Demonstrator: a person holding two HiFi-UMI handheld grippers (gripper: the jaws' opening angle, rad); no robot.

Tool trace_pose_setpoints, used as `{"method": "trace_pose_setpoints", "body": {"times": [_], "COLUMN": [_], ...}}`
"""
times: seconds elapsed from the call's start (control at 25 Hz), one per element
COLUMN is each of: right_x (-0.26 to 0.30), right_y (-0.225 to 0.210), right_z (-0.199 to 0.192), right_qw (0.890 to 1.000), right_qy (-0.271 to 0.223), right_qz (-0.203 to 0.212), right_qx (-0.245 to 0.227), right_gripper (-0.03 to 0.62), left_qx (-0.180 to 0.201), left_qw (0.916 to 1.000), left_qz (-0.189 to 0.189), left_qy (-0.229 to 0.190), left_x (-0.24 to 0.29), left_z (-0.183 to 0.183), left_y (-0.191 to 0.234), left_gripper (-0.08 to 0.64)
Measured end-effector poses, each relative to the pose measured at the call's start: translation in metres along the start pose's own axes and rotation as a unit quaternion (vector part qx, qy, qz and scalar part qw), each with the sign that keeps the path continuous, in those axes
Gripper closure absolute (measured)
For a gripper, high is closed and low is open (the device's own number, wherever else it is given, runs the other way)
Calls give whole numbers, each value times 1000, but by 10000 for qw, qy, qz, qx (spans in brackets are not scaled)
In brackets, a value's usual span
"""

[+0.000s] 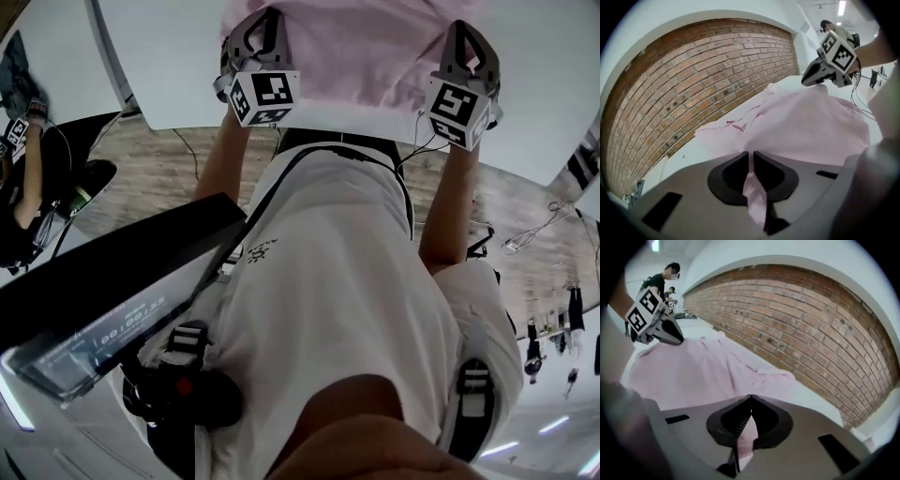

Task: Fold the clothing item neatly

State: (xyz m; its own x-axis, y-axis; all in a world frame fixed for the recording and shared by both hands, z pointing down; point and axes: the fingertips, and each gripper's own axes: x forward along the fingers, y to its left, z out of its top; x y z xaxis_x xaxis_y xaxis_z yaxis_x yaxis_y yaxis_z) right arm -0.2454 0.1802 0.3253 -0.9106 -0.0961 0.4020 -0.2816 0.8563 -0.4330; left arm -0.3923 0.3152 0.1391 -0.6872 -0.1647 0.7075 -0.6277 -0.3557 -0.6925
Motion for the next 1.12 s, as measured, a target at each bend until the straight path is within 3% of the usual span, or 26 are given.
{"method": "trace_pose_setpoints", "body": {"times": [0.12,0.28,0.44,0.56,0.64,0.72,0.84,1.0,1.12], "right_x": [-16,-5,16,0,-18,-32,-35,-24,-25], "right_y": [20,62,59,55,62,78,106,122,128], "right_z": [25,10,-4,11,21,19,-6,-44,-57], "right_qw": [9983,9947,9959,9956,9925,9880,9828,9803,9792], "right_qy": [-453,-219,0,-298,-582,-668,-361,194,306], "right_qz": [369,947,824,773,958,1292,1718,1874,1944], "right_qx": [-75,-333,-361,-436,-492,-517,-568,-586,-489], "right_gripper": [589,589,589,589,589,589,589,589,589], "left_qx": [-109,-5,-34,80,98,117,214,450,443], "left_qw": [9999,9998,9997,9999,9996,9994,9985,9951,9932], "left_qz": [-30,27,57,144,128,-79,-469,-859,-1047], "left_qy": [21,174,223,-7,-217,-316,-188,206,267], "left_x": [1,16,30,16,-1,-15,-21,-9,-7], "left_z": [-8,-13,-11,4,12,12,-6,-38,-50], "left_y": [-4,-7,-5,-6,-8,-19,-43,-69,-79], "left_gripper": [523,523,526,526,557,557,557,557,558]}}
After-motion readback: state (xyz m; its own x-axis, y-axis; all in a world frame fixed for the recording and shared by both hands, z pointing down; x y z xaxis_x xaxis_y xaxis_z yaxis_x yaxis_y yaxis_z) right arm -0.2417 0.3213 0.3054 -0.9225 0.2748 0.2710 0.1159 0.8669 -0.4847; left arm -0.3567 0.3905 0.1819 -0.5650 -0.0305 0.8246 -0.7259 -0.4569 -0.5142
